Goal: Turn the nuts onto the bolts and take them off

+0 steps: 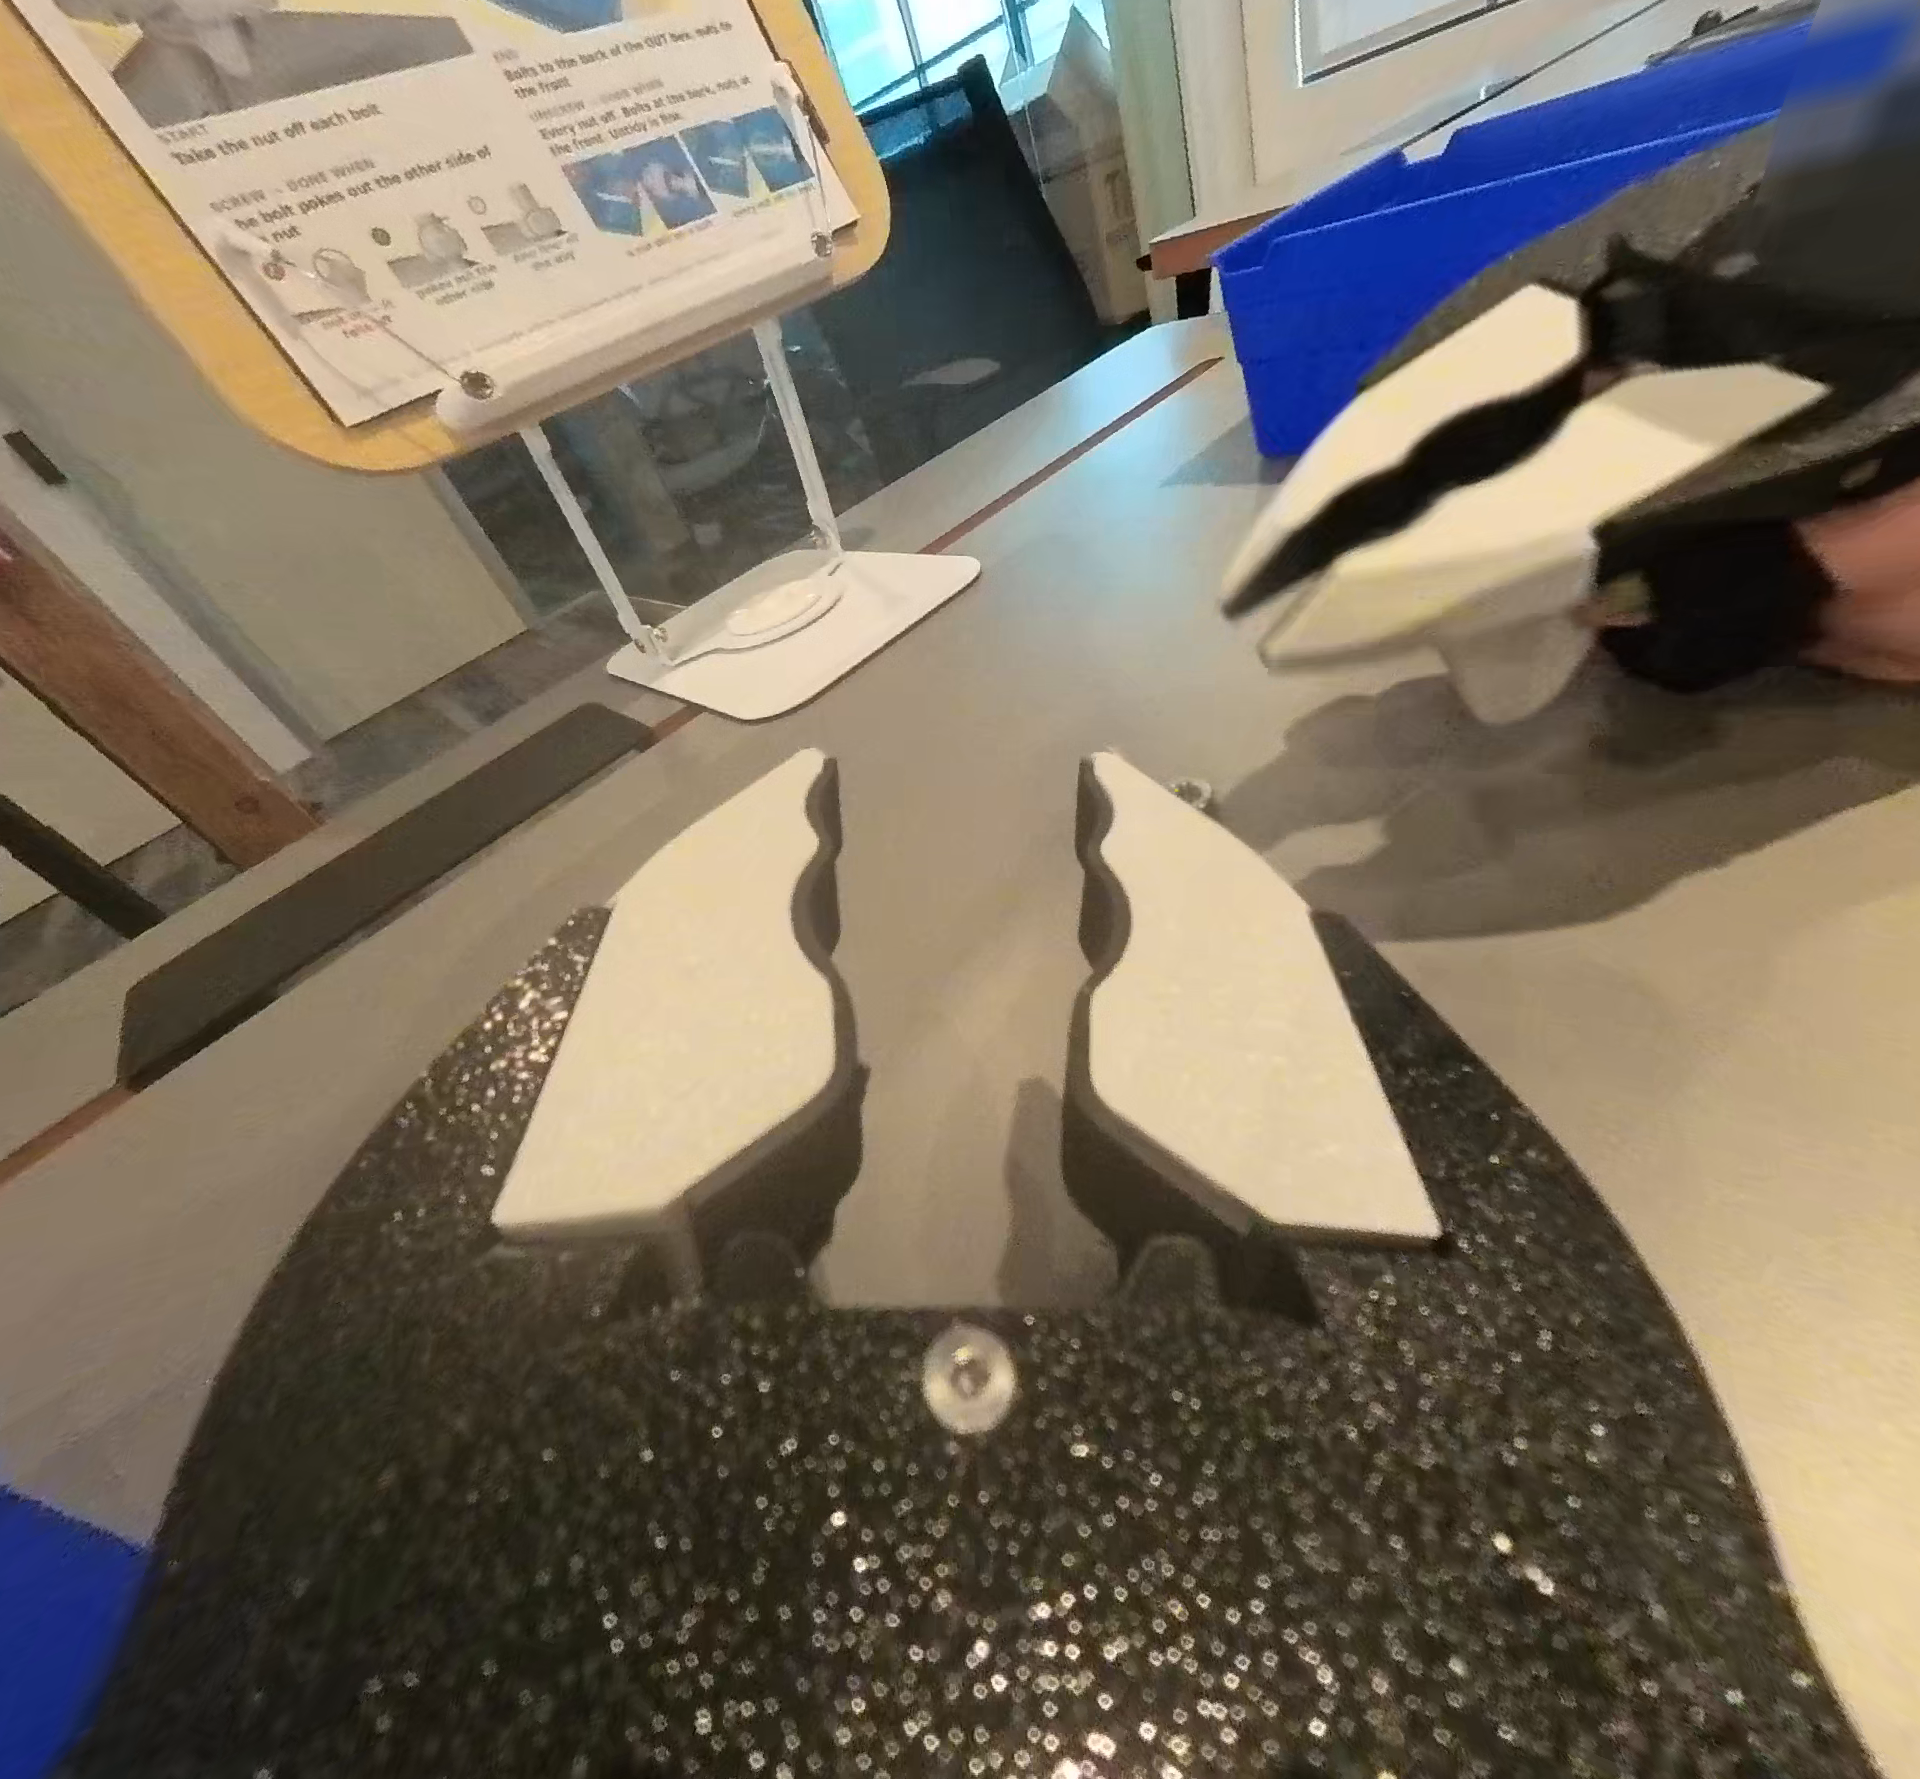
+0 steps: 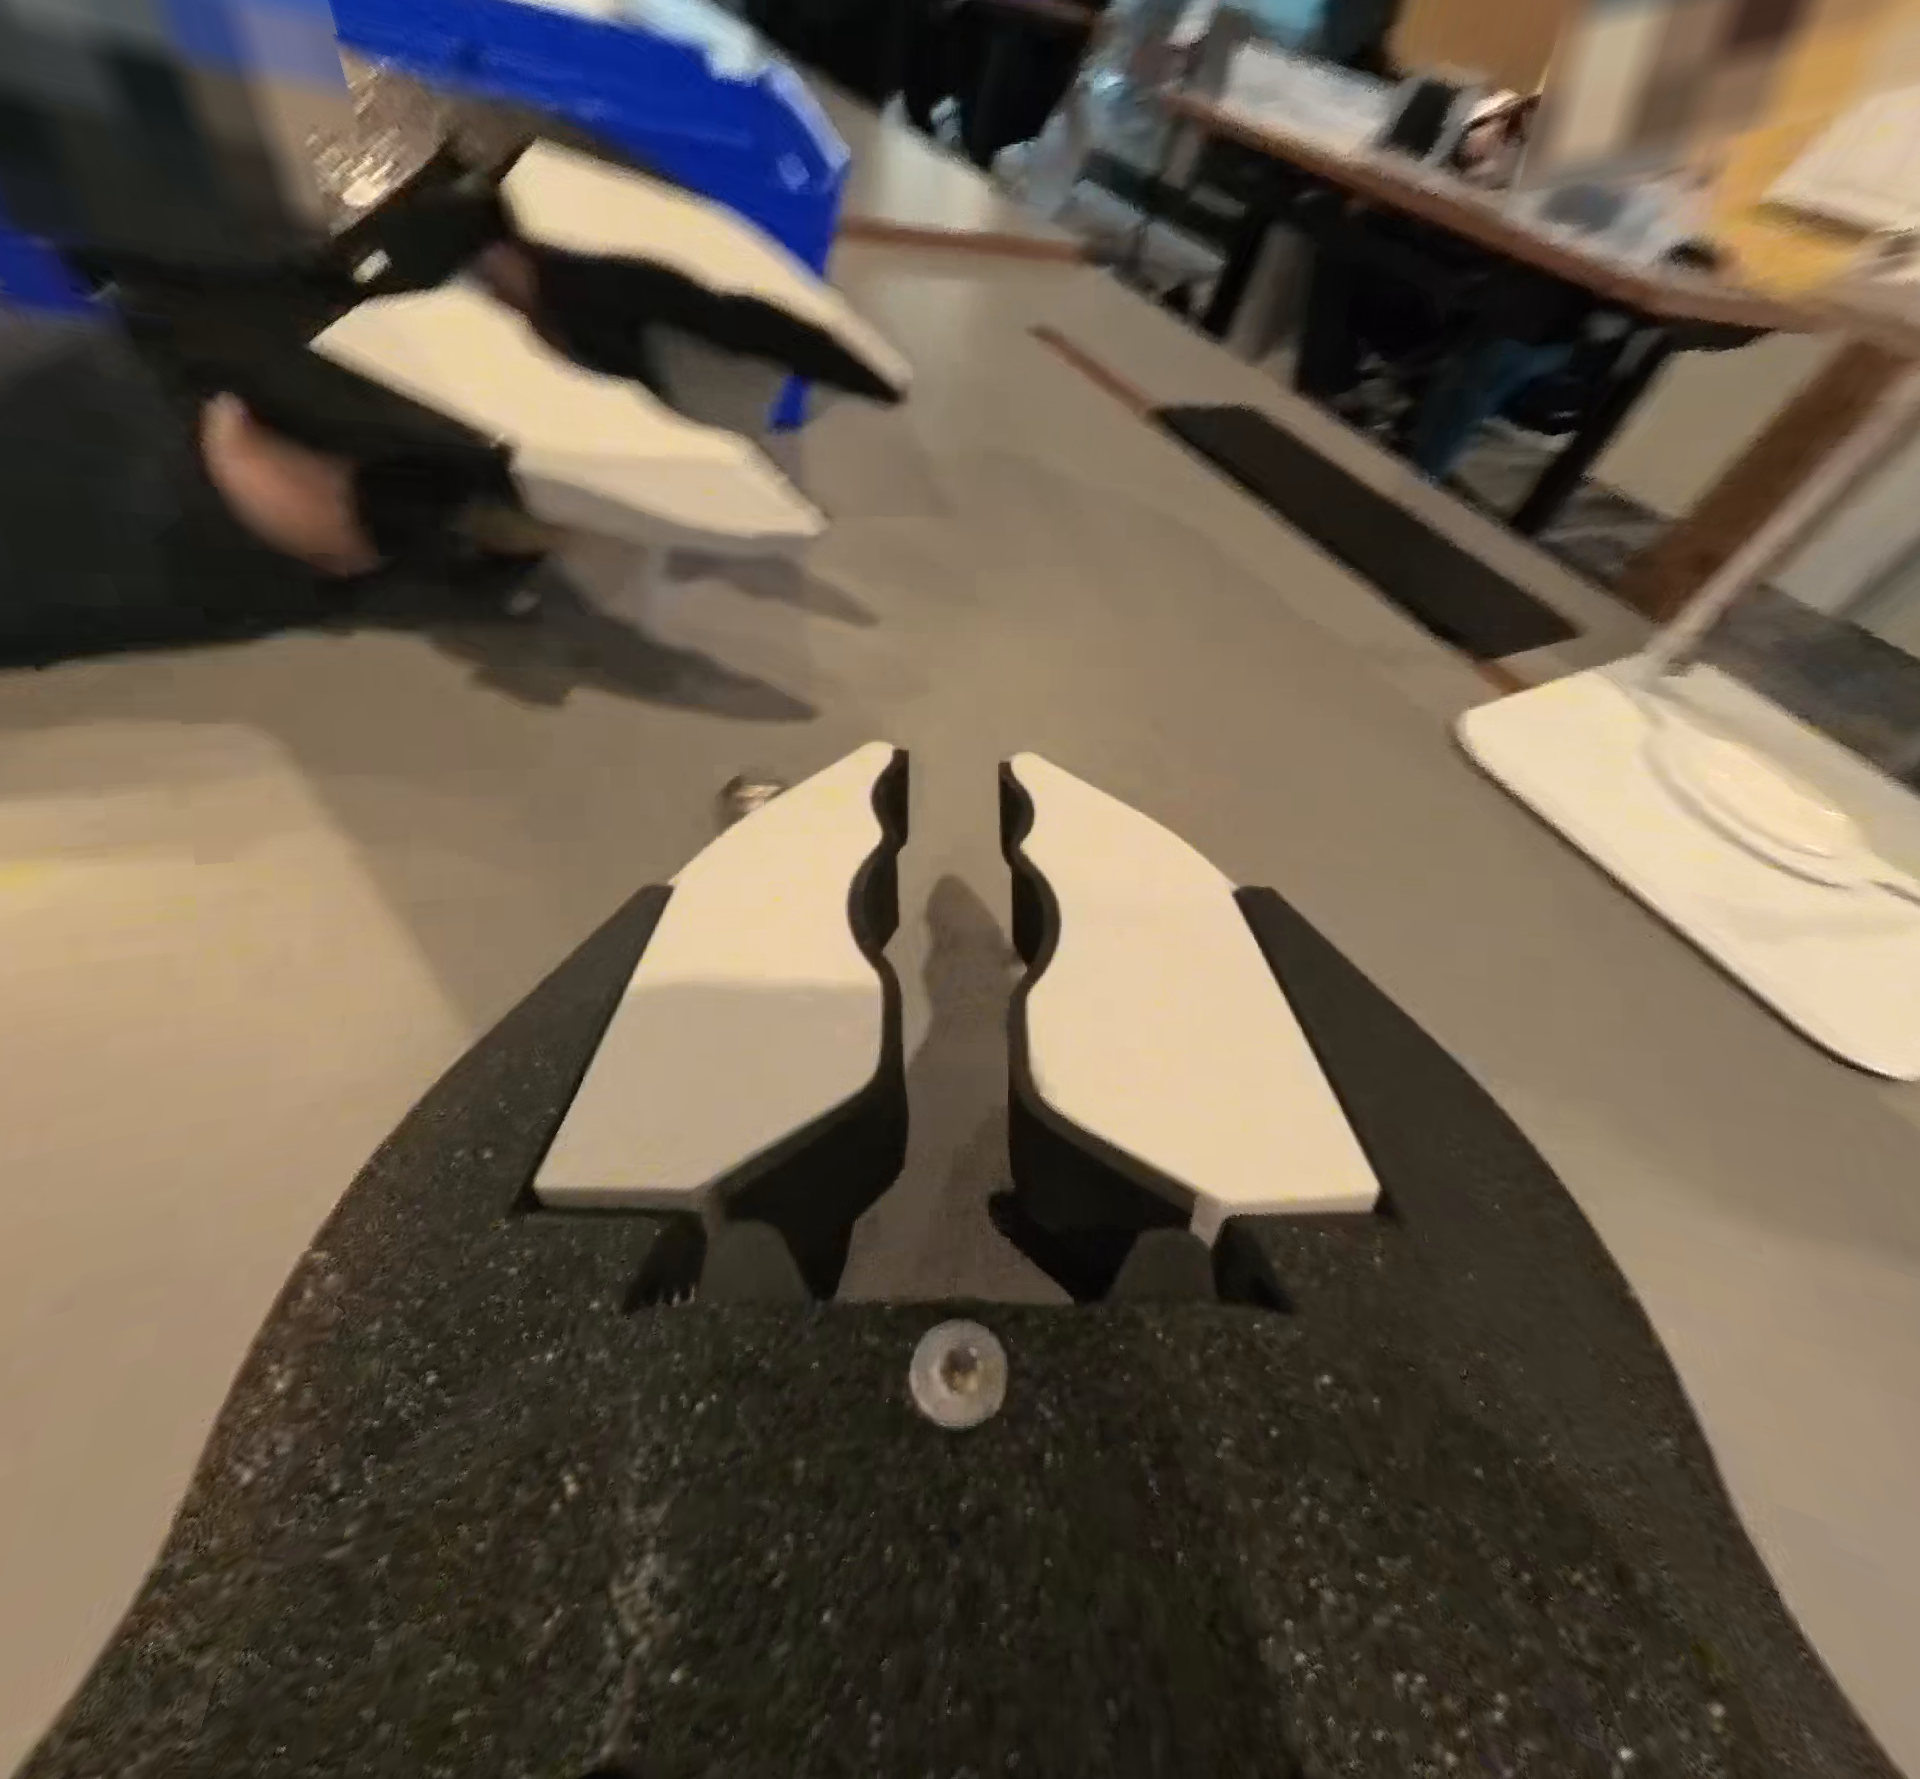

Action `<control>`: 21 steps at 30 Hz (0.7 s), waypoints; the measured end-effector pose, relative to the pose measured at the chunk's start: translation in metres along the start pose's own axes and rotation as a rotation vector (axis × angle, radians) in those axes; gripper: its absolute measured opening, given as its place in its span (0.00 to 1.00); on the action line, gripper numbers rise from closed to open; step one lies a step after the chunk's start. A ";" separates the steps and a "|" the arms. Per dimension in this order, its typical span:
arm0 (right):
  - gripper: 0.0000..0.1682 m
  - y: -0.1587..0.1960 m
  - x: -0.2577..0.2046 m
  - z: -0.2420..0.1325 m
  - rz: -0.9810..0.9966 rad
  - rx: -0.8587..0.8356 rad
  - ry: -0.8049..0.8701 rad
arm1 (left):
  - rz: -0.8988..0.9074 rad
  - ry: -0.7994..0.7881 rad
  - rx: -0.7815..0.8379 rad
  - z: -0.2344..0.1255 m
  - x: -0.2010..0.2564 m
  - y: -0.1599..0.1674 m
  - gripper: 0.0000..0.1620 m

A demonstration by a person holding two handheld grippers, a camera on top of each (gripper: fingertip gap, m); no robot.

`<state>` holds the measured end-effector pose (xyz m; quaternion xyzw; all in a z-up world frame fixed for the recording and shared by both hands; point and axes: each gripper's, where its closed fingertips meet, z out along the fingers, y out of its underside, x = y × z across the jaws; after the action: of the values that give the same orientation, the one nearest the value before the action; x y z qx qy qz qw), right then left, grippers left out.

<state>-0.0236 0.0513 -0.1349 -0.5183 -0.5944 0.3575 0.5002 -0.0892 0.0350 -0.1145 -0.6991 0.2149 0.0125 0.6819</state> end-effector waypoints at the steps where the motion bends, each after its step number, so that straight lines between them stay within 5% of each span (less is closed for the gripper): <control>1: 0.10 0.005 -0.009 0.000 -0.015 -0.035 -0.054 | 0.003 -0.001 -0.003 0.000 -0.001 0.000 0.26; 8: 0.11 0.027 -0.049 0.007 -0.054 -0.221 -0.262 | 0.007 -0.030 -0.009 -0.004 -0.009 0.001 0.25; 21: 0.12 0.044 -0.050 0.022 0.052 -0.380 -0.259 | 0.031 -0.020 -0.031 -0.001 -0.006 0.007 0.24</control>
<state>-0.0355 0.0136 -0.1932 -0.5679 -0.6968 0.3156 0.3038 -0.0971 0.0362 -0.1188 -0.7060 0.2187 0.0333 0.6728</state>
